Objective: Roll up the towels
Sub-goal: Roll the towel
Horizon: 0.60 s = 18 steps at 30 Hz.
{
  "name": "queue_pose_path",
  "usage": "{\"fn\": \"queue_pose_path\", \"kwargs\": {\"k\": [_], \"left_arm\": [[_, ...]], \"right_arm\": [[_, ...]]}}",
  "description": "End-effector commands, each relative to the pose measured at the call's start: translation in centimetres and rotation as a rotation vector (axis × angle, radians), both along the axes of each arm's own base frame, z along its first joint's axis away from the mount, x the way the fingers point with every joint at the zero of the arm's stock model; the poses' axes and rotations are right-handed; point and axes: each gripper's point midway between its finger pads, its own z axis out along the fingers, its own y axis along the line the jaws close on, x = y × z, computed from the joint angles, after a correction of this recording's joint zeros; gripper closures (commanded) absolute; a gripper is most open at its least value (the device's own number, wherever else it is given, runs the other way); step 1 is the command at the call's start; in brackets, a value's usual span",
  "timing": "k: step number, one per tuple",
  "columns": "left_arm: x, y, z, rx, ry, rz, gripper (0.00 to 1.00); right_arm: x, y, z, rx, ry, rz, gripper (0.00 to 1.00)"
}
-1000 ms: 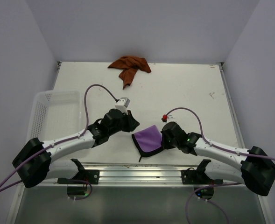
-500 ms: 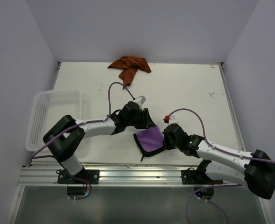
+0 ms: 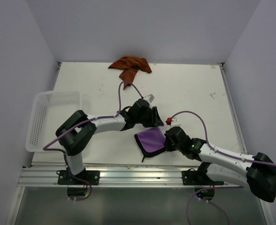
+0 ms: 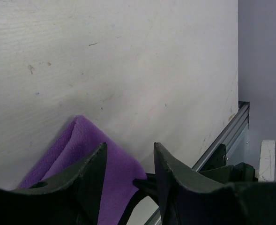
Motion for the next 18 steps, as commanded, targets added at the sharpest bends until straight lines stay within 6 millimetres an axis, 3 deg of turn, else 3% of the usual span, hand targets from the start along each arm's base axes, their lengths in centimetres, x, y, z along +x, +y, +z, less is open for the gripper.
{"fn": "queue_pose_path", "kwargs": {"k": [1, 8, 18], "left_arm": [[0.3, -1.2, 0.4, 0.023, 0.0, 0.004, 0.51], [0.3, 0.4, -2.4, 0.126, 0.024, 0.063, 0.51], [1.4, 0.9, -5.7, 0.245, 0.072, 0.145, 0.47]], "right_arm": [[0.9, 0.3, 1.0, 0.031, -0.058, -0.022, 1.0], [0.8, 0.3, 1.0, 0.042, -0.065, -0.021, 1.0], [0.7, 0.4, 1.1, 0.062, -0.08, -0.01, 1.0]]}}
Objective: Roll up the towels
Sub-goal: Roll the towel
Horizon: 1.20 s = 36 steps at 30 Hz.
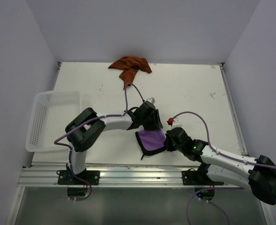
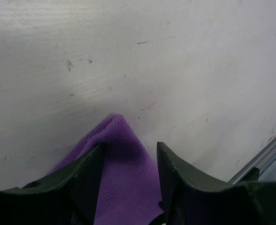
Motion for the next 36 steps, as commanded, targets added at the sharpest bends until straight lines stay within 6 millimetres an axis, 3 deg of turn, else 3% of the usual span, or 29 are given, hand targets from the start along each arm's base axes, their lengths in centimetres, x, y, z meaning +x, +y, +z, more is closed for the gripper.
{"fn": "queue_pose_path", "kwargs": {"k": [1, 7, 17, 20, 23, 25, 26, 27, 33, 36], "left_arm": [[0.8, 0.7, -1.2, 0.067, 0.011, 0.073, 0.47], [1.9, 0.6, -1.2, 0.127, -0.015, 0.106, 0.46], [1.0, 2.4, -3.8, 0.398, 0.002, 0.093, 0.5], [1.1, 2.2, -3.9, 0.435, -0.002, 0.092, 0.53], [0.9, 2.2, -4.8, 0.484, -0.002, 0.082, 0.59], [1.1, 1.1, -4.5, 0.496, -0.013, 0.069, 0.62], [0.7, 1.6, -5.5, 0.54, 0.001, 0.062, 0.64], [0.8, 0.9, -5.2, 0.538, -0.007, 0.057, 0.68], [0.4, 1.7, -6.5, 0.588, 0.009, 0.073, 0.95], [0.5, 1.7, -6.3, 0.58, 0.005, 0.087, 1.0]], "right_arm": [[0.6, 0.4, 0.8, 0.031, -0.045, -0.004, 1.0], [0.6, 0.4, 0.8, 0.031, -0.047, 0.0, 1.0], [0.8, 0.2, 1.3, 0.034, -0.09, -0.019, 1.0], [1.0, 0.1, 1.5, 0.041, -0.105, -0.034, 1.0], [1.2, 0.1, 1.4, 0.031, -0.108, -0.039, 1.0], [1.3, 0.2, 1.4, 0.031, -0.105, -0.045, 1.0], [1.3, 0.1, 1.4, 0.03, -0.105, -0.049, 1.0], [1.3, 0.2, 1.4, 0.038, -0.104, -0.053, 1.0], [1.2, -0.4, 1.4, 0.05, -0.112, -0.082, 1.0], [1.0, -0.5, 1.2, 0.046, -0.105, -0.079, 1.0]]}}
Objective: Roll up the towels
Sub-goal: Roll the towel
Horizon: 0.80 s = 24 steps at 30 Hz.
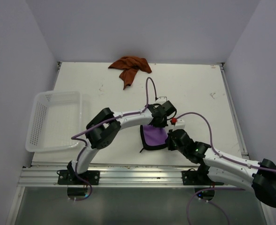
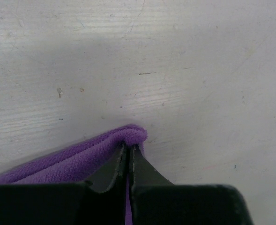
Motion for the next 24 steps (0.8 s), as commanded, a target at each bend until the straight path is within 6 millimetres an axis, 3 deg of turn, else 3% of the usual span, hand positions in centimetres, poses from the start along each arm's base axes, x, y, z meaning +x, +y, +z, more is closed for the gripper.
{"fn": "queue_pose_path", "kwargs": {"k": [1, 10, 12, 13, 14, 20, 22, 24], "left_arm": [[-1.2, 4.0, -4.8, 0.181, 0.07, 0.031, 1.0], [0.2, 3.5, -1.9, -0.022, 0.007, 0.122, 1.0], [0.7, 3.3, -0.6, -0.119, -0.036, 0.135, 1.0], [1.5, 2.3, 1.4, -0.212, -0.086, 0.136, 1.0], [1.1, 3.1, 0.6, -0.216, -0.083, 0.139, 1.0], [1.3, 2.4, 2.1, -0.399, -0.133, 0.106, 1.0], [1.6, 2.1, 3.0, -0.469, -0.145, 0.097, 1.0], [1.6, 2.8, 2.5, -0.484, -0.139, 0.101, 1.0]], "right_arm": [[0.0, 0.0, 0.1, 0.015, -0.011, -0.016, 1.0], [-0.3, 0.4, 0.1, -0.032, -0.009, 0.009, 1.0], [-0.4, 0.7, 0.3, -0.056, -0.009, 0.025, 1.0], [-0.2, 1.0, 0.8, -0.06, -0.019, 0.028, 1.0], [-0.3, 0.9, 0.8, -0.104, -0.025, 0.043, 1.0], [0.5, 1.0, 2.8, -0.25, -0.089, 0.065, 1.0], [0.4, 1.1, 2.9, -0.288, -0.095, 0.078, 1.0], [0.1, 1.2, 2.5, -0.347, -0.101, 0.103, 1.0]]}}
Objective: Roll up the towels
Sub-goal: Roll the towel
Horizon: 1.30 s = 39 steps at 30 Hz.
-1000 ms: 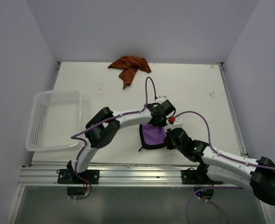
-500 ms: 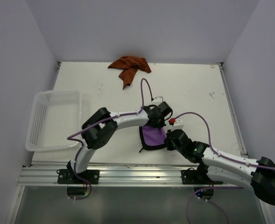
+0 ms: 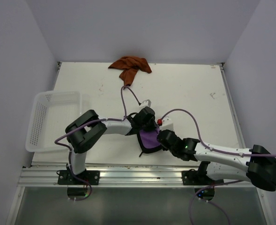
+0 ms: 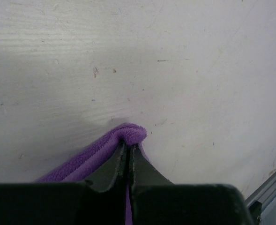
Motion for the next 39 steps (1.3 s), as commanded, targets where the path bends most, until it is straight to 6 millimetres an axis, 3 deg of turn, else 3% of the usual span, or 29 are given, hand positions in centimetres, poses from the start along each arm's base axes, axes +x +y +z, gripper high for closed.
{"fn": "queue_pose_path", "kwargs": {"k": [1, 13, 20, 30, 39], "left_arm": [[2.3, 0.2, 2.3, -0.124, -0.076, 0.039, 1.0], [3.4, 3.7, 4.2, -0.312, -0.11, 0.077, 1.0], [2.7, 4.3, 5.3, -0.403, -0.132, 0.019, 1.0], [2.0, 5.7, 5.4, -0.457, -0.15, -0.034, 1.0], [1.4, 6.6, 4.7, -0.45, -0.144, -0.08, 1.0]], "right_arm": [[0.2, -0.7, 0.6, -0.137, -0.053, 0.016, 1.0], [-1.9, 2.9, 0.5, -0.403, -0.154, 0.109, 1.0], [-3.1, 5.1, -0.2, -0.578, -0.211, 0.185, 1.0], [-4.6, 7.0, -2.5, -0.744, -0.192, 0.289, 1.0], [-6.6, 8.3, -5.8, -0.911, -0.167, 0.393, 1.0]]}}
